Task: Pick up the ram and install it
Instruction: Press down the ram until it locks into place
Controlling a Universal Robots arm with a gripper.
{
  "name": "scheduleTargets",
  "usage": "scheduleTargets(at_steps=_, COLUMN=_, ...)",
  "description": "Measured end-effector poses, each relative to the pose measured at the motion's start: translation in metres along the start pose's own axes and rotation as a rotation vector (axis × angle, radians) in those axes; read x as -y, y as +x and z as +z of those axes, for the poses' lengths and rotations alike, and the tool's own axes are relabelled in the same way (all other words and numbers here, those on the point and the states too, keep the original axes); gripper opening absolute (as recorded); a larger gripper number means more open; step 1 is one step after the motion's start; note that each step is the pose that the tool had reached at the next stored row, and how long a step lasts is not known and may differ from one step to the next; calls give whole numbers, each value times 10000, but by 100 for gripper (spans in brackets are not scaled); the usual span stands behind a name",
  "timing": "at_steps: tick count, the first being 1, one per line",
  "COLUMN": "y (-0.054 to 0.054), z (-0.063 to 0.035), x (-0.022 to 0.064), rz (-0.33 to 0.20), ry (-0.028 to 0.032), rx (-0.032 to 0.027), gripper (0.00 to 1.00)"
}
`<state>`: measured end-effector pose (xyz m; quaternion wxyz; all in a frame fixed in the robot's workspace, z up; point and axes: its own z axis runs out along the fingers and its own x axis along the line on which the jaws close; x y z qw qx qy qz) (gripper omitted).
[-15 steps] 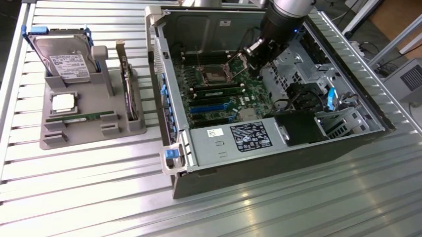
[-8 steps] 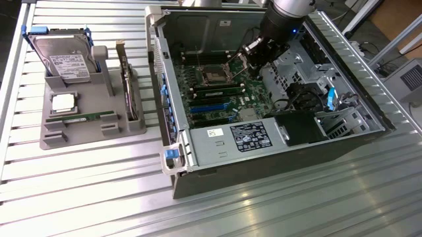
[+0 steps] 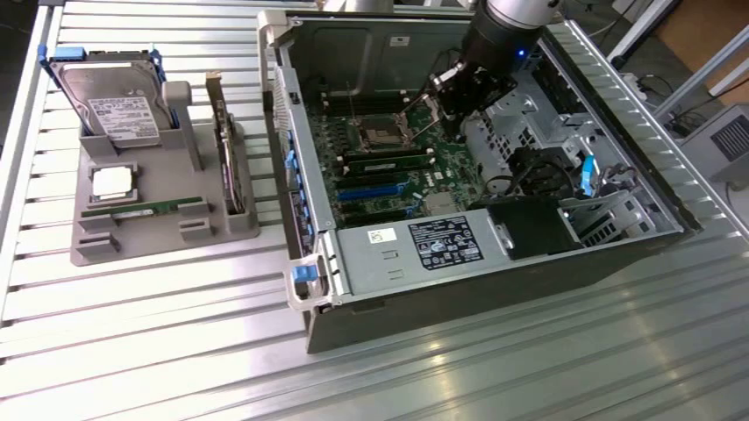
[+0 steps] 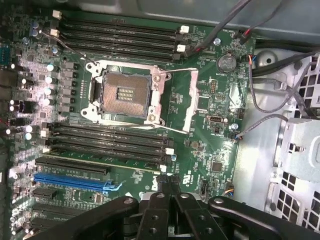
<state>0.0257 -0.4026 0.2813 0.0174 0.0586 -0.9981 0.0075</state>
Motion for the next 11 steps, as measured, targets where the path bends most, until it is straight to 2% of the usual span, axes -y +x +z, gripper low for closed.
scheduleTargets(at_steps=5, y=1, z=-29, x=0, rz=1064, ry=-38, rx=-14, gripper=10)
scheduleTargets(at_steps=11, y=1, z=-30, x=0, rz=1105, ry=-39, rx=-14, gripper=10)
